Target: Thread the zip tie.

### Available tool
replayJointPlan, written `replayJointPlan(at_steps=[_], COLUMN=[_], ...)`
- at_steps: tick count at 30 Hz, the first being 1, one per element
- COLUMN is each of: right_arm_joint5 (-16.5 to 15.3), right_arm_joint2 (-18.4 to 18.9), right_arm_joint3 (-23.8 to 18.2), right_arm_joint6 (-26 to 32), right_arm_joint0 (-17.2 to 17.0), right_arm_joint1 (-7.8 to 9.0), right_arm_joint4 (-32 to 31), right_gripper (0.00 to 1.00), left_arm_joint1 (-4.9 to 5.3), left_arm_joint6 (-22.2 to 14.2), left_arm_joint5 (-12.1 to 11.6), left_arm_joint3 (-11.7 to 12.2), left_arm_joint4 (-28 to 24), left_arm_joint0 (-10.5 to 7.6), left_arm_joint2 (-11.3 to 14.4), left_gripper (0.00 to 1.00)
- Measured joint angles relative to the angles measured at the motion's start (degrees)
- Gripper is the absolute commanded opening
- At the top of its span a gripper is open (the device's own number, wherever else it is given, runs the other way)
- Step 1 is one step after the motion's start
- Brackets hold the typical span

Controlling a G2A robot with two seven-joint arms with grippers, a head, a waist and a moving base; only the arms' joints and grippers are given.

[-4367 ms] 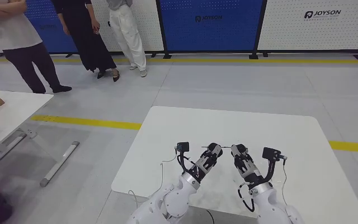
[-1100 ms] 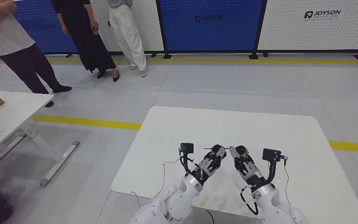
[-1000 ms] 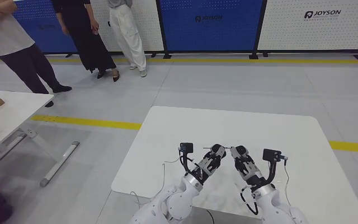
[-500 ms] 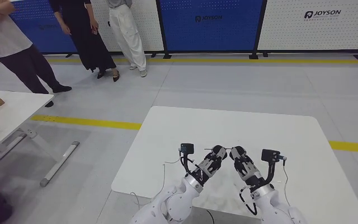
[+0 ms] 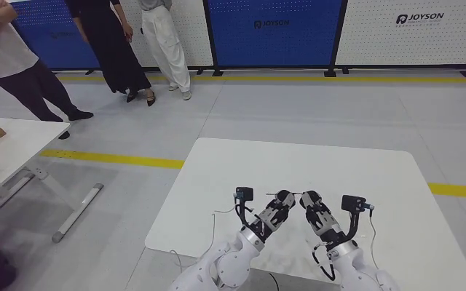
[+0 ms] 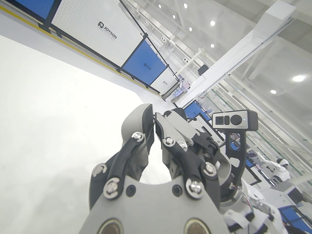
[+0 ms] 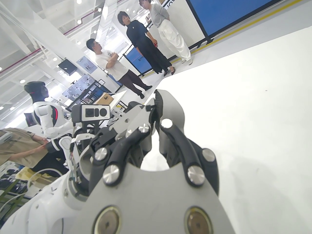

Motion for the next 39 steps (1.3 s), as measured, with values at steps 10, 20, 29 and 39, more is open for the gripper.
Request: replayJointPlan(at_steps=[10,20,29,39], right_arm_joint5=[0.5,0.3,0.0,-0.4], right_arm_joint2=[0.2,0.3,0.2,0.6], right_arm_joint3=[0.3,0.3,-0.2,-0.2], right_arm_joint6=[-0.5,0.0,-0.1,0.2], right_arm_joint0=[0.2,0.1,-0.1,0.0], right_arm_joint1=[-0.02,0.05,0.10,0.17], right_arm_joint4=[0.0,-0.5,-1.2,-0.9], right_gripper=[0.00,0.00,0.00,0.19], left_arm_joint1=[0.30,0.47,0.32,0.27], left_arm_joint6=[0.5,0.8,0.1,-0.2], left_arm_joint5=[-2.5,-2.8,-2.5,-2.4], left_arm_joint3=[-1.1,-2.1,-2.1,-2.3], left_arm_joint4=[-2.1,-2.4,-3.7,-3.5], left_arm_joint0=[1.38,2.21,1.63,1.48], left_arm_joint2=[-1.6,-2.5,-2.3,-2.1], left_gripper=[0.47,0.25,0.00,0.00])
